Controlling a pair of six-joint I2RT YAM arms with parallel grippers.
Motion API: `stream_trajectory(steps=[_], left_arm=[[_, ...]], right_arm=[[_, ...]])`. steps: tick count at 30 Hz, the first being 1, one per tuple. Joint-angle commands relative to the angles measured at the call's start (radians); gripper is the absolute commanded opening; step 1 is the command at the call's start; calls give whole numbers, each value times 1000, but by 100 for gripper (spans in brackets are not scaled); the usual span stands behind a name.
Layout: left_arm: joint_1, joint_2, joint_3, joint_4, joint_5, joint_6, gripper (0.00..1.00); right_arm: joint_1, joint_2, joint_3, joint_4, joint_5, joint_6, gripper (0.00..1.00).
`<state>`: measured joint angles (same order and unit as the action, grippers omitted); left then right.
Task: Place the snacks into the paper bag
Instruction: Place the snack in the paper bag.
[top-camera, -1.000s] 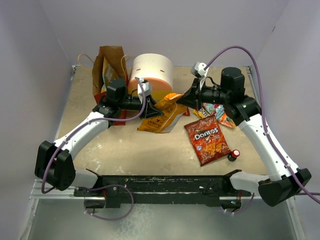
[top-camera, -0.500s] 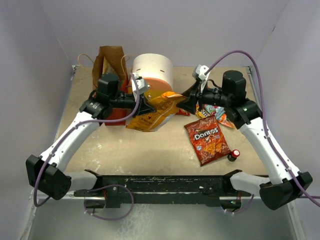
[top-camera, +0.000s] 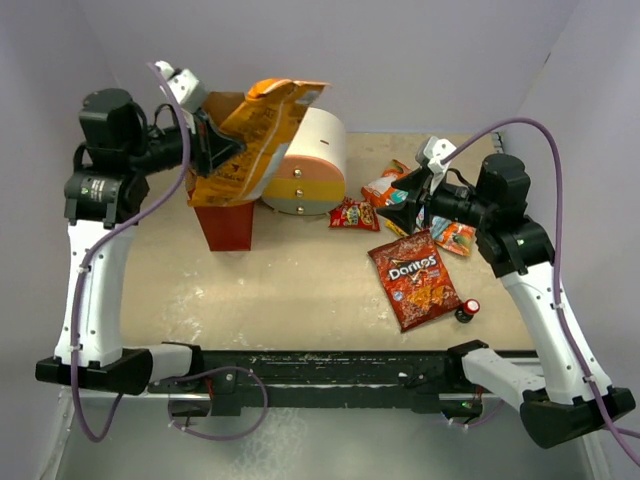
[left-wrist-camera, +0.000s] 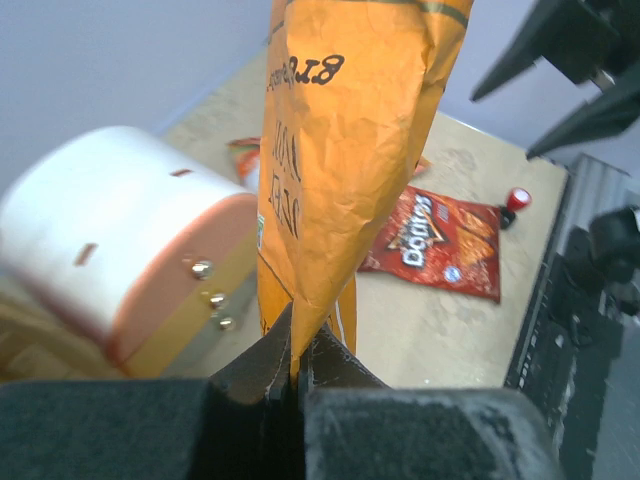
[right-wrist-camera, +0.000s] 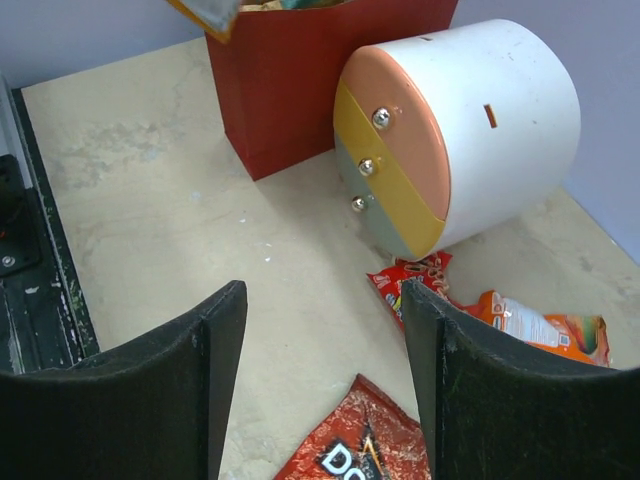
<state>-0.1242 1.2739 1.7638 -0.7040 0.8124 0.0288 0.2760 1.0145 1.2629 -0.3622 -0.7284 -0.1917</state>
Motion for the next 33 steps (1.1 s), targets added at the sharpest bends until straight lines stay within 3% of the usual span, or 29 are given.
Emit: stream_trajectory(steps=[1,12,20,33], left_arm=[[87,36,149,-90,-77,-105,0],[284,248,420,-209,-85,-163,0],[314,405,553,-263,-107,-182,0],[314,455,474,-282,-144,-229,0]], right_arm=[[-16,1,-4,24,4,-7,66],[-20,-11,-15,29,-19,5,69],[-20,-10,-22,35,-34,8,70],[-20,-9,-34,40,-43,11,71]])
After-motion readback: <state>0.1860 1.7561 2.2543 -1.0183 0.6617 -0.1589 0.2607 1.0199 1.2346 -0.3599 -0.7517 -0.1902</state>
